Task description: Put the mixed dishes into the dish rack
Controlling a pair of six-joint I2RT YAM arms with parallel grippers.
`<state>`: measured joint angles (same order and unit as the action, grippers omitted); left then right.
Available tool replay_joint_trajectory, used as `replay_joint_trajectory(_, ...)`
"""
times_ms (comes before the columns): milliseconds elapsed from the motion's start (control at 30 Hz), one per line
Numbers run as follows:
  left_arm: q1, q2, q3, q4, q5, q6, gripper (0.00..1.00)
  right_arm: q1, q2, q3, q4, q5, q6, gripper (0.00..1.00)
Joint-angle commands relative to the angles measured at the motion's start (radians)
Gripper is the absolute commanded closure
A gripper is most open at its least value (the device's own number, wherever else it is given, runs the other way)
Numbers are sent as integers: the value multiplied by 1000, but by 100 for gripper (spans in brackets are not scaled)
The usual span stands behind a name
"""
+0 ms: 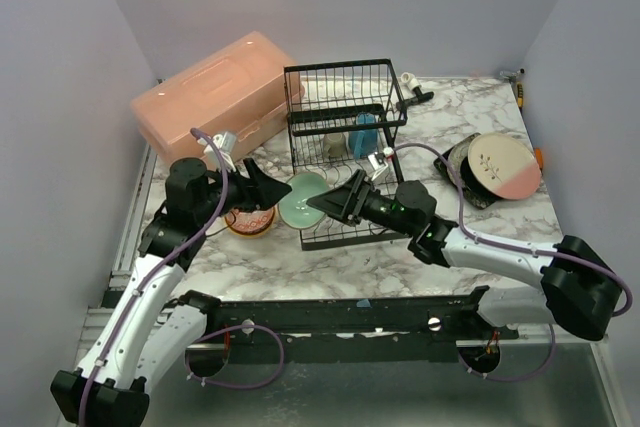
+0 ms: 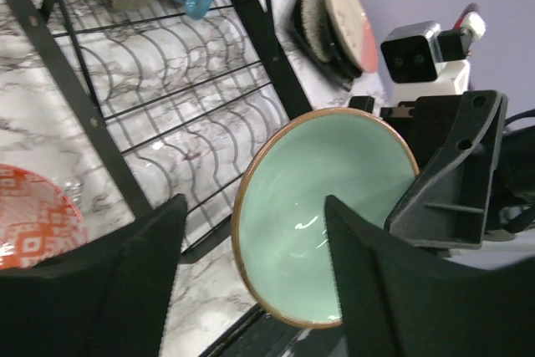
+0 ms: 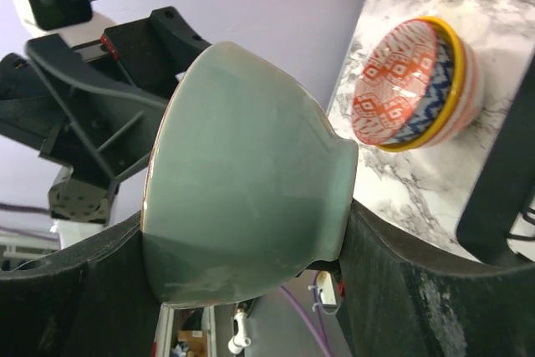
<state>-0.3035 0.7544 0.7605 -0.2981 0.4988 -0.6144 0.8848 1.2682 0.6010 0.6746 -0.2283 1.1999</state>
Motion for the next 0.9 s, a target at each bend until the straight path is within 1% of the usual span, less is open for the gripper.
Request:
replay_joint_trajectory(0,-2,-48,26,-107,-85,71,25,-5,-59,-22,3,100,19,100)
replay_joint_trajectory(133,-2,-110,50,-182,-148,154,10,-62,-107,-28,-129,136,-50,100)
replay_joint_trajectory(200,-2,-140,54,-212,-192,197,5,-102,-134,-21,-218,163,-120,100)
replay_joint_trajectory(267,-2,-163,50,-232,-235,232,2,-137,-154,7,-353,219,-205,100)
replay_joint_trajectory(333,-2,-178,45,-250,-271,264,1,-164,-173,31,-476,316,-293,100)
replay_joint_trajectory(500,-2,-199,31,-252,-319,295,1,-184,-192,104,-671,529,-515,100)
replay_joint_trajectory(633,-2,-209,19,-222,-319,310,1,-184,-159,153,-733,606,-649,100)
replay_joint_trajectory(867,-2,-209,14,-216,-312,321,1,-185,-70,201,-737,736,-758,100)
